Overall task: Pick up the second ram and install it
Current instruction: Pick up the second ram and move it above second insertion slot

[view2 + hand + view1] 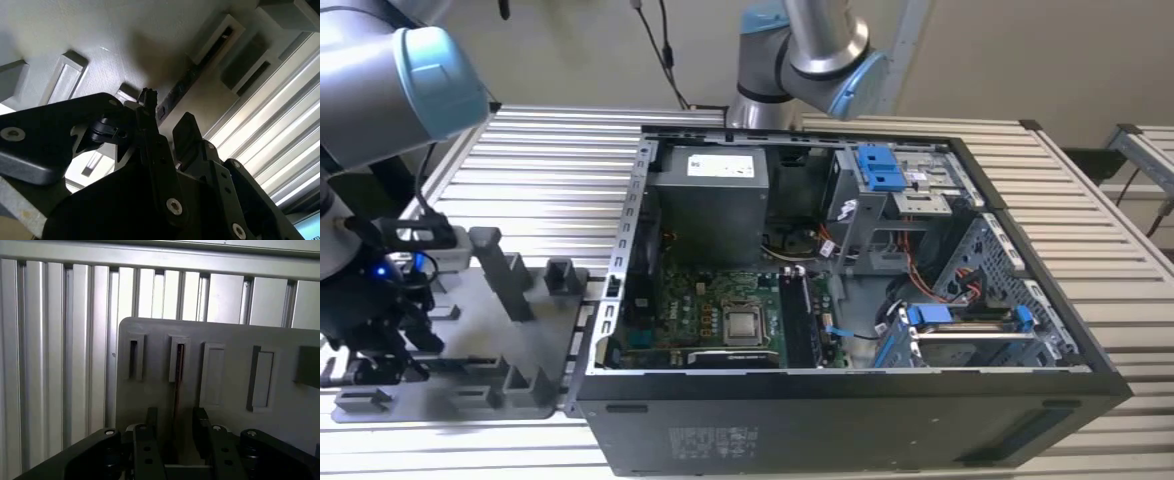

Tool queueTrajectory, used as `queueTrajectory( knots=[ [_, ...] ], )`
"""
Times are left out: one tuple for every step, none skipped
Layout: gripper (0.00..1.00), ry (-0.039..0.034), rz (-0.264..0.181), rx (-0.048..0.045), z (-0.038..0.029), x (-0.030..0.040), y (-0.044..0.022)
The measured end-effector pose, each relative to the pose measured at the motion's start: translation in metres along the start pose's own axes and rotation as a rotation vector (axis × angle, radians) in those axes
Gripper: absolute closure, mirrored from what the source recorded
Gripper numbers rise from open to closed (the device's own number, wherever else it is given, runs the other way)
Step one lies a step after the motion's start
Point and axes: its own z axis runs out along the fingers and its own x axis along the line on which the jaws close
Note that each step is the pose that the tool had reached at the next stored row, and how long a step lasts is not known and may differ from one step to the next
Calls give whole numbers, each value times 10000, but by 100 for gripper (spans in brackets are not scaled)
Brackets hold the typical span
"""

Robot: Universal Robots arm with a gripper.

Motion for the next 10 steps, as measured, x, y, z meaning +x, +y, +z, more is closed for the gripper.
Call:
queueTrajectory(
  knots=[
    [58, 0, -1, 1, 5, 0, 1],
    [58, 0, -1, 0, 8, 0, 1],
    [58, 0, 0, 0, 8, 0, 1],
    [58, 0, -1, 0, 8, 0, 1],
    [58, 0, 0, 1, 8, 0, 1],
    [58, 0, 0, 0, 9, 0, 1],
    [58, 0, -1, 1, 9, 0, 1],
    [58, 0, 0, 1, 9, 0, 1],
    [58, 0, 0, 1, 9, 0, 1],
    [58, 0, -1, 1, 9, 0, 1]
  ],
)
